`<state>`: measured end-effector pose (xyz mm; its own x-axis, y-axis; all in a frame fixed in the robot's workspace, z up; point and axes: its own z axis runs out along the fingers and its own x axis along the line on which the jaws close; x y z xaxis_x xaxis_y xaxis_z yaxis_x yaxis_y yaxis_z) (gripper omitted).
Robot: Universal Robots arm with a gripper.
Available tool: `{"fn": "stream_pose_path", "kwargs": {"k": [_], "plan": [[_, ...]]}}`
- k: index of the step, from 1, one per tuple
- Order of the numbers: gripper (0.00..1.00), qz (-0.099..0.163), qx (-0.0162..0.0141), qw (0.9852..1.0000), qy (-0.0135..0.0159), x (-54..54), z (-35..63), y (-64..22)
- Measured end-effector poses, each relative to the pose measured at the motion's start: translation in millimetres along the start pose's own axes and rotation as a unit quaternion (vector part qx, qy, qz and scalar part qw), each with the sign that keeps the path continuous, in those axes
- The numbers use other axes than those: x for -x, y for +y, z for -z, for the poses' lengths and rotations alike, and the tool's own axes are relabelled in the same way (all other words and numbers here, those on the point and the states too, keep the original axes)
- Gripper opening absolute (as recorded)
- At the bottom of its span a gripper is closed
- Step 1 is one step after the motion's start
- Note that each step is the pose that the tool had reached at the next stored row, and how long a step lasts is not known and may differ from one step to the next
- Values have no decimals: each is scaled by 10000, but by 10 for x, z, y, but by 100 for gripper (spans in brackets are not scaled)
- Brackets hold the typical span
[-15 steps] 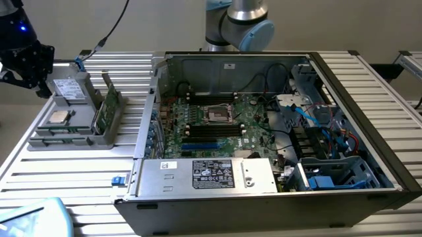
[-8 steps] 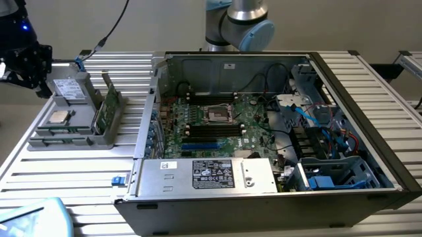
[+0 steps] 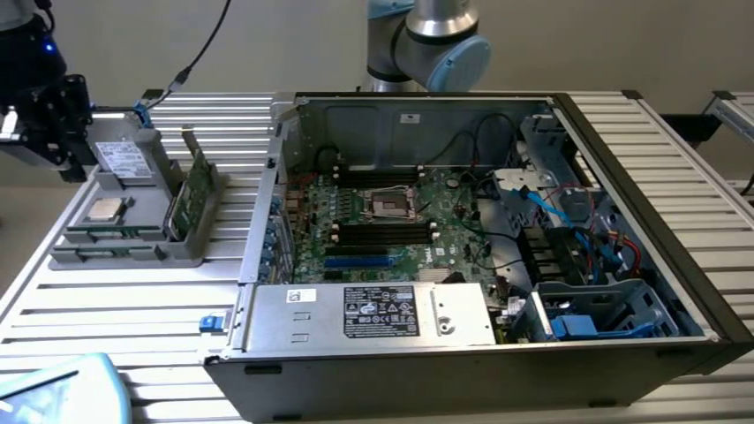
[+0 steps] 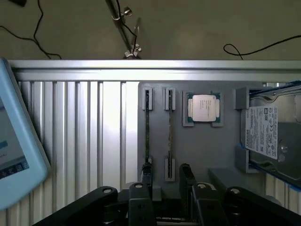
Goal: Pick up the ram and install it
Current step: 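Pick up the ram and move it above insertion slot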
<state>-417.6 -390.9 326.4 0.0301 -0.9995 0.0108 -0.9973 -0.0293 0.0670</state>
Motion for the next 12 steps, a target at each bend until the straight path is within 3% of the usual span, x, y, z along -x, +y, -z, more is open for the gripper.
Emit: {"fn": "stream_pose_path", "kwargs": {"k": [3, 7, 12], "plan": [[37, 232, 4, 9997, 10, 1, -6, 6], [37, 253, 37, 9997, 19, 1, -14, 12], [37, 261, 49, 9996, 19, 2, -103, 51]]}}
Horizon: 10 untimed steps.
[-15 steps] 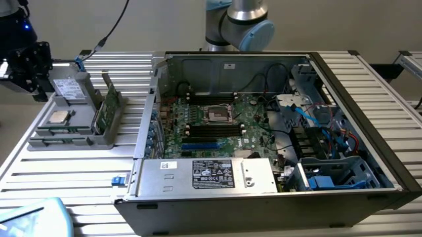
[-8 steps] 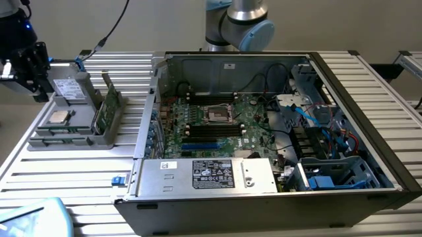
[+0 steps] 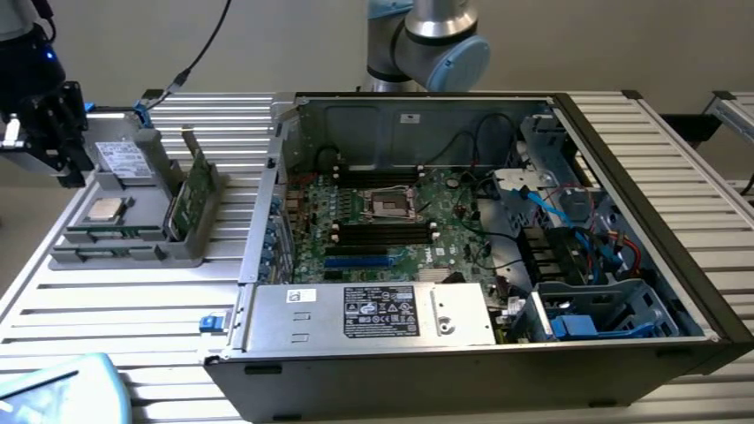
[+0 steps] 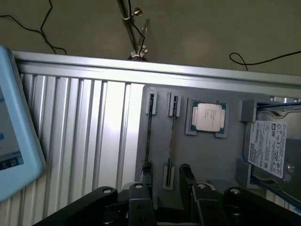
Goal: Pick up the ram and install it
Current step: 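Pick up the ram and move it above insertion slot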
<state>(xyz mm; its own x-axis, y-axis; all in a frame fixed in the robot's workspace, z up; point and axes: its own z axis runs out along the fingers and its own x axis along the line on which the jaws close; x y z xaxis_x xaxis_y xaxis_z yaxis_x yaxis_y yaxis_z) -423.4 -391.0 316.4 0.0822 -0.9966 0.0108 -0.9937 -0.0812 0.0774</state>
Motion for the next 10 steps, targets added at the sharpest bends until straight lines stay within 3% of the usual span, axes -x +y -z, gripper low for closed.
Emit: {"fn": "stream_pose_path", "kwargs": {"k": [5, 10], "plan": [[37, 18, 2, 10000, 2, -14, -92, 18], [37, 26, 1, 10000, -2, -145, -167, 28]]}}
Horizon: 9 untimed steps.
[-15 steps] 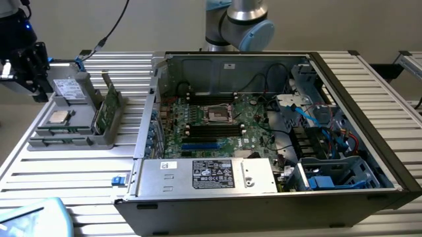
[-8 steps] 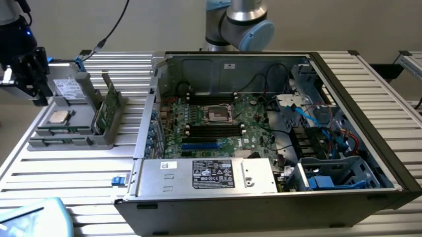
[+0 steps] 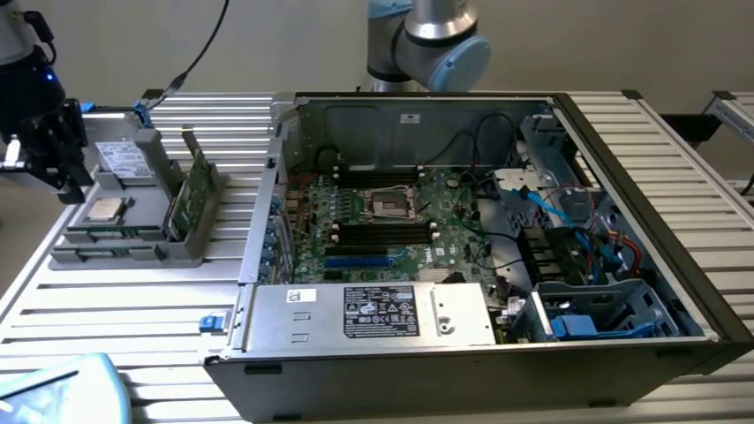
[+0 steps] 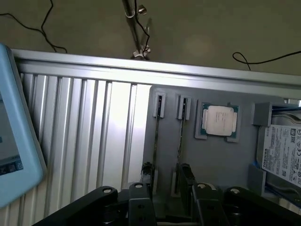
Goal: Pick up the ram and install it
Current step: 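Pick up the ram and move it above insertion slot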
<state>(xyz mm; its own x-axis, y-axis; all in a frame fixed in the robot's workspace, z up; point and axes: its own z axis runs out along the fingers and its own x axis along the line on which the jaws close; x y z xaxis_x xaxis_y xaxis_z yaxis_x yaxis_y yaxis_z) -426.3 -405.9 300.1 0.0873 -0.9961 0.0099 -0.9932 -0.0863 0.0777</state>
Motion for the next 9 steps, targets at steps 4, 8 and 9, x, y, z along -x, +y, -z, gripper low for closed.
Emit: {"fn": "stream_pose_path", "kwargs": {"k": [4, 8, 9], "plan": [[37, 7, 3, 10000, -28, -93, -74, 1], [37, 15, -2, 9999, -113, -117, -111, -45], [37, 19, -6, 9999, -152, -121, -114, -58]]}}
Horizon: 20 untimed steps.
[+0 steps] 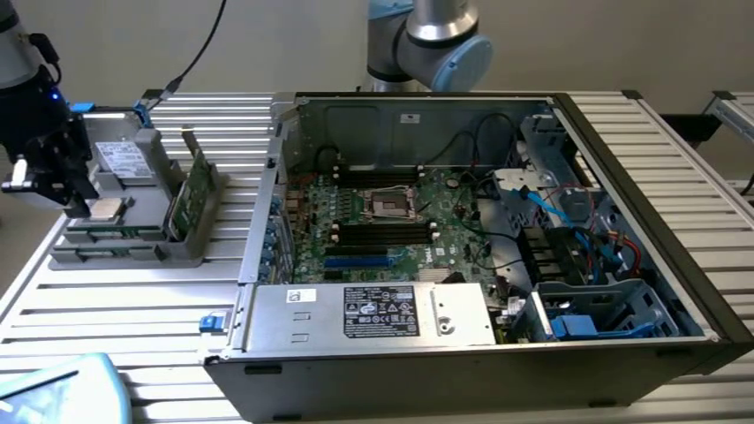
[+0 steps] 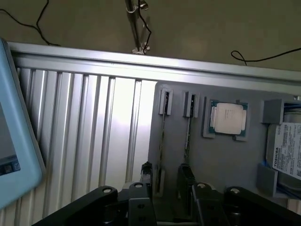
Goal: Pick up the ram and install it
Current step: 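Pick up the ram and move it above insertion slot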
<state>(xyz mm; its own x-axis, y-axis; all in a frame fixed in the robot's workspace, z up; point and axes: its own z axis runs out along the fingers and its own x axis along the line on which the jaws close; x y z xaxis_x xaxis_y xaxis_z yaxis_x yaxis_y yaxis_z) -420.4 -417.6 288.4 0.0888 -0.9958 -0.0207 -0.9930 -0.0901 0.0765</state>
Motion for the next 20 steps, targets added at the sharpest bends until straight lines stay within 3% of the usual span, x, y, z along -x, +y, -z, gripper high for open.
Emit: {"fn": "stream_pose_path", "kwargs": {"k": [2, 5, 9, 20], "plan": [[37, 8, -7, 10000, -78, -7, -13, -3], [37, 20, -14, 9999, -142, -23, -59, -5], [37, 29, -14, 9999, -154, -34, -129, -8], [37, 58, -12, 9999, -153, -38, -330, 3]]}}
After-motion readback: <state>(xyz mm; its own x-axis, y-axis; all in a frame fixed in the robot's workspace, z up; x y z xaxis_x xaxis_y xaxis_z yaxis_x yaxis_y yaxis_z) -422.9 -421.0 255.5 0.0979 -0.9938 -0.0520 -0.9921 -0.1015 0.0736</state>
